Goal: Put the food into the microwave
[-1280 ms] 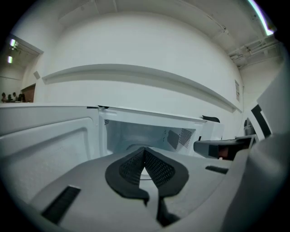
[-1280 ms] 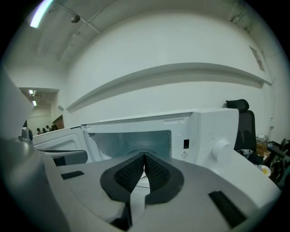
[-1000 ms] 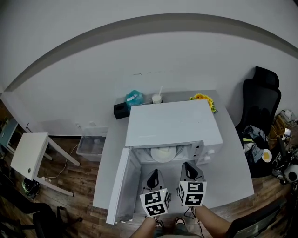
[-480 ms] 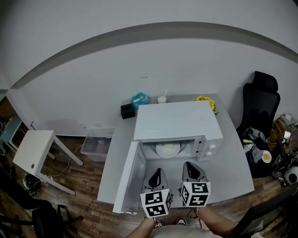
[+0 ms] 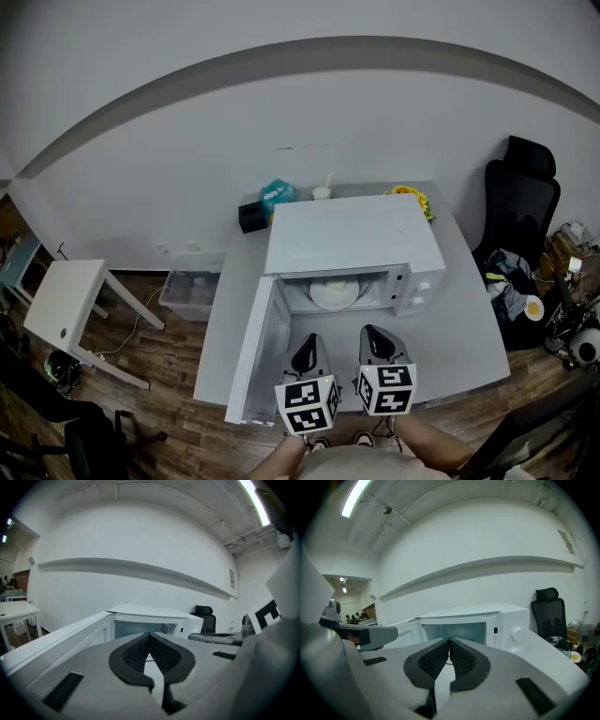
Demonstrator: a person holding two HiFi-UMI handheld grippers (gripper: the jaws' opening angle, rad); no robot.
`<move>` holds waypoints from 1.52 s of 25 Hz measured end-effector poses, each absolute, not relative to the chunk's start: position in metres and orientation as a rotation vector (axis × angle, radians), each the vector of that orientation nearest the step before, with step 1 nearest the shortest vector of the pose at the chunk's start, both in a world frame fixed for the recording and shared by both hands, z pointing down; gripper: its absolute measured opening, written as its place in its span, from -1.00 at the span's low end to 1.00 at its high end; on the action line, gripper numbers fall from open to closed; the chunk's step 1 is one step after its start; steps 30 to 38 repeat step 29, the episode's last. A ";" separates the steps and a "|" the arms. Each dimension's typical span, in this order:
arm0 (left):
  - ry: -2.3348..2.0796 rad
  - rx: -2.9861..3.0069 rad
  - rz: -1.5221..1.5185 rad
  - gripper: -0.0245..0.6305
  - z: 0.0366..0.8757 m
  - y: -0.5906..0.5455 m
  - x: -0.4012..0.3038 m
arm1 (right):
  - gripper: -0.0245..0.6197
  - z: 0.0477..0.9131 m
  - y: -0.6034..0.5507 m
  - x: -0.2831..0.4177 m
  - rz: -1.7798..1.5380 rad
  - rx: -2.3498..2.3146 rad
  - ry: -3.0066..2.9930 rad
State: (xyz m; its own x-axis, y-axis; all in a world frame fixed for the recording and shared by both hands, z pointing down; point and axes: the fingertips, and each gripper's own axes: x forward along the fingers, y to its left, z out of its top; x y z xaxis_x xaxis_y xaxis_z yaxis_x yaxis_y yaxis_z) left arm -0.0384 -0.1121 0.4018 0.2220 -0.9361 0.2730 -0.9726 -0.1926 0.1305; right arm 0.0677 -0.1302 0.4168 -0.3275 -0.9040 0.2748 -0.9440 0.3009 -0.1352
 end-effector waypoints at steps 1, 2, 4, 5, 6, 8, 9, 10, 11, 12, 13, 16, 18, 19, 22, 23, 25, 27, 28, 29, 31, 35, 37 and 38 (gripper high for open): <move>-1.793 2.227 0.191 -0.92 0.401 -0.113 -0.038 | -0.87 0.417 -0.129 0.067 0.412 1.721 -2.414; -1.792 2.228 0.192 -0.92 0.401 -0.113 -0.037 | -0.87 0.417 -0.128 0.067 0.413 1.713 -2.416; -1.786 2.231 0.194 -0.92 0.401 -0.113 -0.036 | -0.87 0.417 -0.126 0.066 0.408 1.695 -2.417; -1.784 2.232 0.194 -0.92 0.401 -0.113 -0.035 | -0.88 0.417 -0.125 0.066 0.403 1.689 -2.417; -1.781 2.233 0.195 -0.92 0.402 -0.112 -0.035 | -0.88 0.416 -0.125 0.065 0.401 1.686 -2.417; -1.778 2.231 0.195 -0.92 0.403 -0.111 -0.034 | -0.88 0.416 -0.124 0.065 0.403 1.681 -2.418; -1.778 2.229 0.195 -0.92 0.404 -0.111 -0.034 | -0.88 0.417 -0.123 0.065 0.404 1.679 -2.419; -1.778 2.226 0.194 -0.92 0.405 -0.110 -0.033 | -0.88 0.417 -0.122 0.066 0.404 1.677 -2.419; -1.778 2.224 0.193 -0.92 0.405 -0.109 -0.033 | -0.88 0.418 -0.122 0.065 0.404 1.675 -2.420; -1.779 2.222 0.192 -0.92 0.406 -0.109 -0.033 | -0.88 0.418 -0.121 0.065 0.405 1.673 -2.420; -1.779 2.220 0.192 -0.92 0.406 -0.109 -0.033 | -0.88 0.418 -0.121 0.065 0.408 1.671 -2.420; -1.776 2.216 0.195 -0.92 0.407 -0.109 -0.032 | -0.88 0.420 -0.121 0.066 0.422 1.668 -2.418; -1.774 2.214 0.197 -0.92 0.408 -0.109 -0.031 | -0.88 0.421 -0.120 0.066 0.426 1.667 -2.418; -1.774 2.213 0.197 -0.92 0.409 -0.109 -0.031 | -0.88 0.421 -0.120 0.066 0.427 1.665 -2.418; -1.773 2.209 0.198 -0.92 0.409 -0.109 -0.030 | -0.88 0.422 -0.119 0.066 0.430 1.659 -2.417; -1.772 2.206 0.197 -0.92 0.409 -0.109 -0.030 | -0.88 0.422 -0.119 0.066 0.431 1.657 -2.417; -1.771 2.200 0.195 -0.92 0.410 -0.109 -0.030 | -0.88 0.422 -0.119 0.066 0.434 1.655 -2.416; -1.770 2.197 0.192 -0.92 0.410 -0.110 -0.030 | -0.88 0.423 -0.120 0.066 0.433 1.654 -2.414; -1.769 2.196 0.190 -0.92 0.411 -0.110 -0.029 | -0.88 0.424 -0.120 0.067 0.432 1.654 -2.412; -1.768 2.194 0.189 -0.92 0.411 -0.111 -0.029 | -0.88 0.424 -0.120 0.067 0.431 1.654 -2.410; -1.768 2.194 0.189 -0.92 0.411 -0.111 -0.029 | -0.88 0.424 -0.120 0.067 0.431 1.654 -2.410; -1.768 2.194 0.189 -0.92 0.411 -0.111 -0.029 | -0.88 0.424 -0.120 0.067 0.431 1.654 -2.410; -1.768 2.194 0.189 -0.92 0.411 -0.111 -0.029 | -0.88 0.424 -0.120 0.067 0.431 1.654 -2.410; -1.768 2.194 0.189 -0.92 0.411 -0.111 -0.029 | -0.88 0.424 -0.120 0.067 0.431 1.654 -2.410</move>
